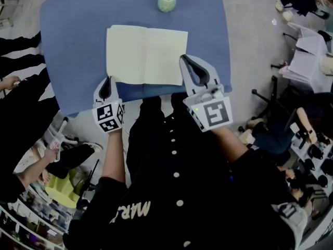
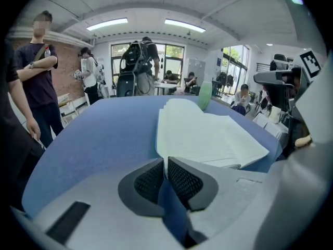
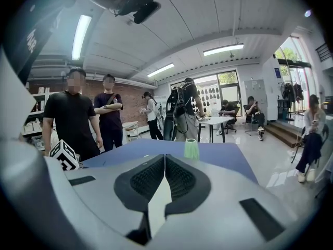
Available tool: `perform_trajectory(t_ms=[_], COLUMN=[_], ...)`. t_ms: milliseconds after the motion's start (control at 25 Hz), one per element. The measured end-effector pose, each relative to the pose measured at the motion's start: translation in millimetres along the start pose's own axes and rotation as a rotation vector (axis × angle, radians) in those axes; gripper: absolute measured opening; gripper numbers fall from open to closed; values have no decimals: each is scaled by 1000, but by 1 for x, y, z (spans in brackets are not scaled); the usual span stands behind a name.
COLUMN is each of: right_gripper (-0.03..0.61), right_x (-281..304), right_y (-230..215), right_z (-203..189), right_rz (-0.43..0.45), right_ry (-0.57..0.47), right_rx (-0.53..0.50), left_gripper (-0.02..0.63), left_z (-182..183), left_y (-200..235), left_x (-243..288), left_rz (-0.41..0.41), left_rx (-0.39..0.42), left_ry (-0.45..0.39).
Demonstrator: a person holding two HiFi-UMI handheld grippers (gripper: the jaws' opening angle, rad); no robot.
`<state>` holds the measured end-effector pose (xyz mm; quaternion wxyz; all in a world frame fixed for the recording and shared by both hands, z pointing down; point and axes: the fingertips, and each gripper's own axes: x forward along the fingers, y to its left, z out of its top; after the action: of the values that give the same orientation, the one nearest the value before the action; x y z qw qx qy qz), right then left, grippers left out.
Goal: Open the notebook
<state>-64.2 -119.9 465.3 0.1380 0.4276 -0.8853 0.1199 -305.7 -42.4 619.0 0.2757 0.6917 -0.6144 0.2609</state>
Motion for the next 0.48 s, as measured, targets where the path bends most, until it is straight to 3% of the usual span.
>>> perform_trajectory(t_ms=[200,480], right_gripper=[8,8], right_x=[0,4], right_y=[-1,-1], right_z=[-1,1], right_rz=[-8,-8], right_ry=[3,1], right_rx=[7,-2], left_gripper=[46,94], left_z=[-7,-8], left_y=[0,9], left_x=[6,3], left_rz=[20,57], left_rx=[11,51], left_ry=[52,65])
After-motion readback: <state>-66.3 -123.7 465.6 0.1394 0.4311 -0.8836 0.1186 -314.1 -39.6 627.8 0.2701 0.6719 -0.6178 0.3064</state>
